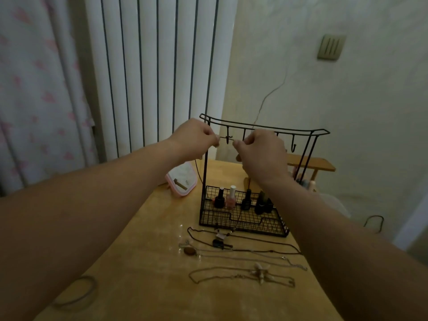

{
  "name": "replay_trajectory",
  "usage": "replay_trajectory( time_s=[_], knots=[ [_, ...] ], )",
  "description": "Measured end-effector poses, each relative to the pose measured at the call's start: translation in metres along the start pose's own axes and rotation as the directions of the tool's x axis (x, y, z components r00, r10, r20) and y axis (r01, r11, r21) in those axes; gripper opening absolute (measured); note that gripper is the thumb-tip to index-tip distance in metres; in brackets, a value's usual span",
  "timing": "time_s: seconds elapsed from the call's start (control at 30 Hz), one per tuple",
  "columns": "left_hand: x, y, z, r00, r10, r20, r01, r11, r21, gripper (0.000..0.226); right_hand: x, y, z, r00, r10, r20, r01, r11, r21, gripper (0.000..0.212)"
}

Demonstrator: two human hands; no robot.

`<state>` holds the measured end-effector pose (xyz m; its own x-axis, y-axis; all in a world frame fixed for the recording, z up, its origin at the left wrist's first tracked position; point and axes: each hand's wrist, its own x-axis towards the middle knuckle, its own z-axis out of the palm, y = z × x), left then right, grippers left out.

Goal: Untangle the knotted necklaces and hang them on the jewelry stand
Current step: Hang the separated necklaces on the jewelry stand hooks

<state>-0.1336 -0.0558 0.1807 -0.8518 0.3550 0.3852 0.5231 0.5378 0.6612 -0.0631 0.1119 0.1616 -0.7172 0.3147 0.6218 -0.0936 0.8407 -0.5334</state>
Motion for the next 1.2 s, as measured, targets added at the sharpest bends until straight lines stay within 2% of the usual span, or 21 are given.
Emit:
replay_trajectory(
  time_s=[0.1, 0.23, 0.3, 0.37, 0.47, 0.57, 0.67, 0.8, 0.9, 0.97, 1.03, 1.1, 1.2],
  knots=[
    [-0.003, -0.003, 0.008, 0.999, -0.003, 0.037, 0.002, 1.0, 0.013, 0.024, -0.011, 0.009, 0.007, 0.998, 0.05, 0.044, -0.053, 0.996, 0.073, 0.019],
    [-0.018, -0.012, 0.024, 0.995, -0.005, 0.102, 0.007, 1.0, -0.025, 0.025, -0.032, 0.021, 0.015, 0.992, 0.034, 0.124, -0.05, 0.991, 0.121, 0.01],
    [-0.027, -0.018, 0.034, 0.99, -0.006, 0.138, 0.013, 0.999, -0.051, 0.024, -0.045, 0.027, 0.018, 0.979, 0.03, 0.201, -0.052, 0.993, 0.106, 0.016],
    [-0.035, -0.023, 0.043, 0.987, 0.014, 0.157, -0.005, 0.999, -0.054, 0.024, -0.056, 0.032, 0.025, 0.949, 0.025, 0.313, -0.052, 0.996, 0.079, 0.023],
    [-0.041, -0.025, 0.053, 0.982, 0.057, 0.181, -0.049, 0.998, -0.05, 0.026, -0.068, 0.03, 0.041, 0.867, 0.005, 0.498, -0.028, 0.999, 0.039, 0.033],
    [-0.041, -0.022, 0.055, 0.982, 0.067, 0.177, -0.055, 0.996, -0.074, 0.026, -0.07, 0.023, 0.053, 0.811, 0.007, 0.584, -0.1, 0.987, 0.126, 0.035],
    [-0.039, -0.022, 0.052, 0.987, 0.065, 0.147, -0.048, 0.992, -0.115, 0.026, -0.071, 0.018, 0.058, 0.796, 0.004, 0.605, -0.145, 0.972, 0.184, 0.038],
    [-0.039, -0.028, 0.049, 0.992, 0.019, 0.123, 0.004, 0.983, -0.183, 0.025, -0.08, 0.019, 0.057, 0.765, 0.012, 0.644, -0.151, 0.975, 0.161, 0.039],
    [-0.041, -0.034, 0.05, 0.99, 0.012, 0.138, 0.02, 0.973, -0.231, 0.022, -0.086, 0.021, 0.052, 0.76, 0.003, 0.65, -0.153, 0.973, 0.174, 0.031],
    [-0.043, -0.036, 0.052, 0.989, 0.007, 0.145, 0.032, 0.964, -0.265, 0.022, -0.088, 0.02, 0.049, 0.726, -0.003, 0.688, -0.176, 0.966, 0.19, 0.024],
    [-0.044, -0.036, 0.053, 0.99, 0.004, 0.142, 0.039, 0.953, -0.301, 0.023, -0.089, 0.018, 0.047, 0.687, 0.0, 0.727, -0.216, 0.955, 0.204, 0.021],
    [-0.044, -0.034, 0.053, 0.992, 0.008, 0.126, 0.032, 0.948, -0.317, 0.024, -0.087, 0.016, 0.043, 0.68, 0.015, 0.733, -0.263, 0.938, 0.225, 0.022],
    [-0.044, -0.032, 0.051, 0.991, -0.002, 0.136, 0.049, 0.938, -0.343, 0.029, -0.076, 0.013, 0.036, 0.664, 0.039, 0.747, -0.419, 0.846, 0.329, 0.021]
  ],
)
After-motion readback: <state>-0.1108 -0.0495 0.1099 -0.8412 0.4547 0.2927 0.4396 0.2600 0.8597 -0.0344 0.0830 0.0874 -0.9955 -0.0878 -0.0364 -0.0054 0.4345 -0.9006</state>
